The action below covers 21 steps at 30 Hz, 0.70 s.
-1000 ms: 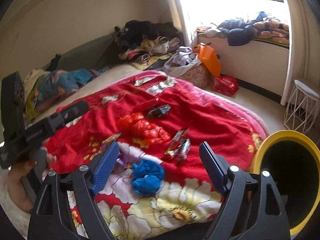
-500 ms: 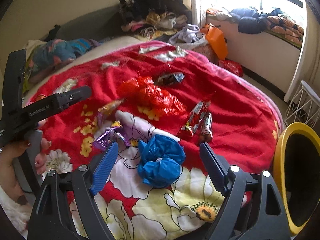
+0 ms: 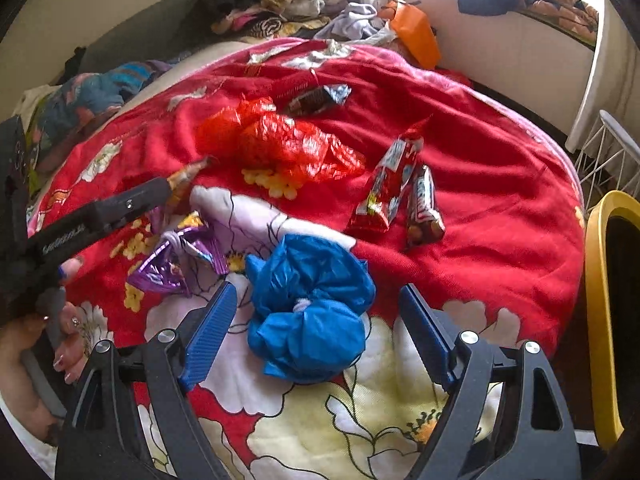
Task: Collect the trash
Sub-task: 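Grasp the blue plastic bag with the right tool while the left tool grasps a silver candy wrapper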
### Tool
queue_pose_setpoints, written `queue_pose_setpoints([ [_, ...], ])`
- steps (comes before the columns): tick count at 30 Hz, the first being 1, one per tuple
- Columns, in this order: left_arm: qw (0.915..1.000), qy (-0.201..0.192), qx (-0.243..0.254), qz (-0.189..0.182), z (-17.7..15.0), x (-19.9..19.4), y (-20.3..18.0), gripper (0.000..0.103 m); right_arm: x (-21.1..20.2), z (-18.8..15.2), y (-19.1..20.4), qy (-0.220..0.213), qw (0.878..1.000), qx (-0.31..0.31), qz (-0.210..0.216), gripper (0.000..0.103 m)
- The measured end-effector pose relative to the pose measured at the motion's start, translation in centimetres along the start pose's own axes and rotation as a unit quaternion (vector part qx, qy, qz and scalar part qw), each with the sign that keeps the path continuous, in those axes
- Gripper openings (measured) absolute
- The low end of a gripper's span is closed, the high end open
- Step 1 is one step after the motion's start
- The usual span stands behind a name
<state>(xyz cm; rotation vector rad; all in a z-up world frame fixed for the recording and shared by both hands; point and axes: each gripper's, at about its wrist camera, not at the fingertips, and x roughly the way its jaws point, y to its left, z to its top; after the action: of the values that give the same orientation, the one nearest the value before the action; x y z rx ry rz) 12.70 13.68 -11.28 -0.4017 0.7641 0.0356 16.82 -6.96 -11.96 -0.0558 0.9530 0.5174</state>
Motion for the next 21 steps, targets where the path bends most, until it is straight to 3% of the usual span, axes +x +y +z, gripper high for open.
queue_pose_setpoints([
  [3, 1.0, 0.005, 0.004, -0.004, -0.1, 0.3, -0.2, 0.028, 0.2, -0.2, 0.0, 0.007, 1.0, -0.003, 0.005, 0.06],
  [5, 0.9999, 0.005, 0.009, -0.007, -0.2, 0.2, -0.4, 0.015, 0.2, -0.3, 0.1, 0.01, 1.0, -0.007, 0.01, 0.043],
  [8, 0.9999, 0.004, 0.011, -0.011, -0.3, -0.1, -0.5, 0.014, 0.0, -0.5, 0.2, 0.007, 1.0, -0.012, 0.015, 0.025],
  [21, 0.9984, -0.033, 0.034, -0.03, 1.0, -3.6, -2.1, 0.012, -3.1, -0.6, -0.3, -0.029, 0.999, -0.017, 0.026, 0.02],
])
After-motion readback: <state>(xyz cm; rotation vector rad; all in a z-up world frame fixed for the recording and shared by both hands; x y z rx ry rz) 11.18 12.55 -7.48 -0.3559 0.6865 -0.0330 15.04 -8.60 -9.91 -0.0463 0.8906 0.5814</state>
